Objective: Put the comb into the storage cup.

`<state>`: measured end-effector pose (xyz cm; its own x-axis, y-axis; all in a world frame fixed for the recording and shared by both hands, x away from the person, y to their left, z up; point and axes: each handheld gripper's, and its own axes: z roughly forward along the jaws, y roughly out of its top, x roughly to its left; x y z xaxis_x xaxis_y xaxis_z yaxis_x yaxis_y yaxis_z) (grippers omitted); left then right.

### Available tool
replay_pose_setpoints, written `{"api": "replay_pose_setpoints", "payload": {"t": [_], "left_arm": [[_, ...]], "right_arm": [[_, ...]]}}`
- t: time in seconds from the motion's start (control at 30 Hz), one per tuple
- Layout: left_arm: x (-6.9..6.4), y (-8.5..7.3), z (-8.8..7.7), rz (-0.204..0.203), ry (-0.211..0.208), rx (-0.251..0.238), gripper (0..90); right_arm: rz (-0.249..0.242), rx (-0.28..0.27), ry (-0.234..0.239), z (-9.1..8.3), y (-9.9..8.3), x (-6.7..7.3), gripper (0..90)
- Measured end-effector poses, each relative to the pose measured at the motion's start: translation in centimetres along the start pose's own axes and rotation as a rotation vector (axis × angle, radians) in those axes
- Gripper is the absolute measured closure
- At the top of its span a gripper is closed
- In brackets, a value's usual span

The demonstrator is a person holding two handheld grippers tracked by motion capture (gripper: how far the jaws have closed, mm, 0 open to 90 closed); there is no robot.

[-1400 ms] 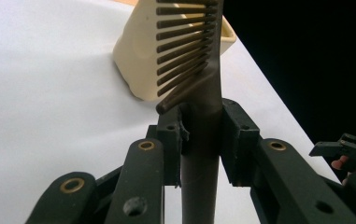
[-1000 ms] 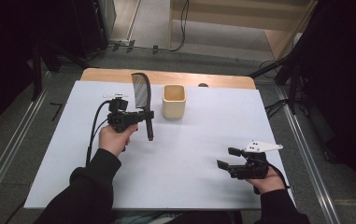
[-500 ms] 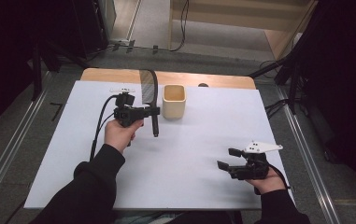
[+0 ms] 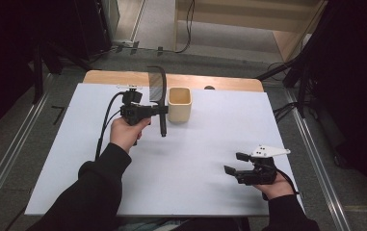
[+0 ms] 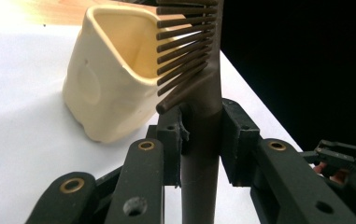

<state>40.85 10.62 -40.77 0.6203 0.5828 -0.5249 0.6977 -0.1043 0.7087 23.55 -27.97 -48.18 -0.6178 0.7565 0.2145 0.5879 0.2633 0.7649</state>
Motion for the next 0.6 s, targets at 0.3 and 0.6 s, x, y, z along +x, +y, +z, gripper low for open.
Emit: {"api": "replay_pose_setpoints", "payload": {"t": [0.3,0.6], "left_arm": [[-0.7,1.7,0.3,0.020,0.003,0.006,72.4],[-0.9,3.4,0.5,0.029,0.010,-0.001,72.4]], "right_arm": [[-0.001,0.006,0.005,0.0,0.0,0.0,22.8],[0.007,0.002,0.001,0.0,0.0,0.0,22.8]]}}
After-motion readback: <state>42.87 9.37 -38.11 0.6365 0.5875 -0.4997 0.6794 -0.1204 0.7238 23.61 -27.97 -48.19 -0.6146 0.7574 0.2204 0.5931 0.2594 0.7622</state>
